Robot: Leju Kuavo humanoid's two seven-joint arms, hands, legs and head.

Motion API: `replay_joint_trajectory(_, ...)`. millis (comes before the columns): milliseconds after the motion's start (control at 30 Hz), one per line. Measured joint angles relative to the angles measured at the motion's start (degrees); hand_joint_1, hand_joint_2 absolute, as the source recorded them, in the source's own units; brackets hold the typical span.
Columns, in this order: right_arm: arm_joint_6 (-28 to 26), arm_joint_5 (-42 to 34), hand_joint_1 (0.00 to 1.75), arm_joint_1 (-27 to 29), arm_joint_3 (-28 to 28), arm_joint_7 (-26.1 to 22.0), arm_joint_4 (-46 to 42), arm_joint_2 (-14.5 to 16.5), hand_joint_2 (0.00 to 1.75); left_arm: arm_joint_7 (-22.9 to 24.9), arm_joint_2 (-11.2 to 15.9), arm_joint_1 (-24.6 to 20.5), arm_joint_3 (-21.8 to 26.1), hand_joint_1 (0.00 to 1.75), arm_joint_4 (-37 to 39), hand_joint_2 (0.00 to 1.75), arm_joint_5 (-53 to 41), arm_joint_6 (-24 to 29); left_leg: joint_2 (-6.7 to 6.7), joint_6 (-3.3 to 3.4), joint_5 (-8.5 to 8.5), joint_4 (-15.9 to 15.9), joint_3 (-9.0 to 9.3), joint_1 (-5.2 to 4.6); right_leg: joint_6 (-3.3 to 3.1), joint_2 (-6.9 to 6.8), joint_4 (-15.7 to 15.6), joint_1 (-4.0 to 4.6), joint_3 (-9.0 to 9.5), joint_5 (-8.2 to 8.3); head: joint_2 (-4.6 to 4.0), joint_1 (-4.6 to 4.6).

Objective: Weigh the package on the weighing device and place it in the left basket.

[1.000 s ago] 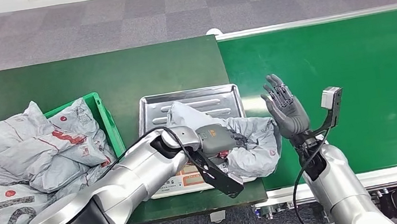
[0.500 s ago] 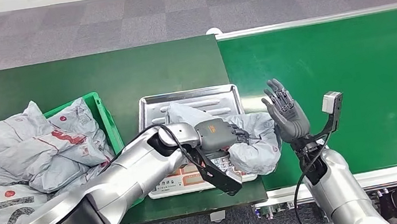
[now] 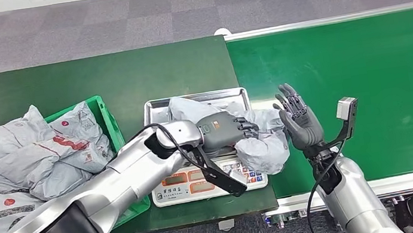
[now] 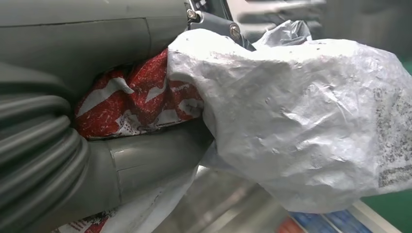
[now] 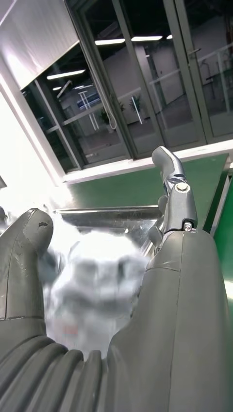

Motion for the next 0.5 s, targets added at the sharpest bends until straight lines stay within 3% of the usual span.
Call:
replay_joint_trajectory(367, 0.51, -0.24, 0.00, 2.50, -0.43, 0.37, -2.07, -0.48, 1.75, 2.38, 5.94, 0.93, 5.84, 1.75, -7.33, 1.75, -5.73, 3.85, 0.02, -0.01, 0.00, 0.00, -0.04, 0.00, 0.00, 0.02, 0.00, -0.01, -0.05, 0.00, 0.01, 0.00)
replay_joint_trajectory(500, 0.49, -0.54, 0.00, 3.97, -1.30, 0.43, -3.10, -0.92, 1.75, 8.44, 8.75, 1.17, 8.94, 1.75, -8.26, 1.75, -10.93, 8.32, 0.07, -0.01, 0.00, 0.00, -0.05, 0.00, 0.00, 0.07, 0.01, 0.00, -0.06, 0.00, 0.00, 0.01)
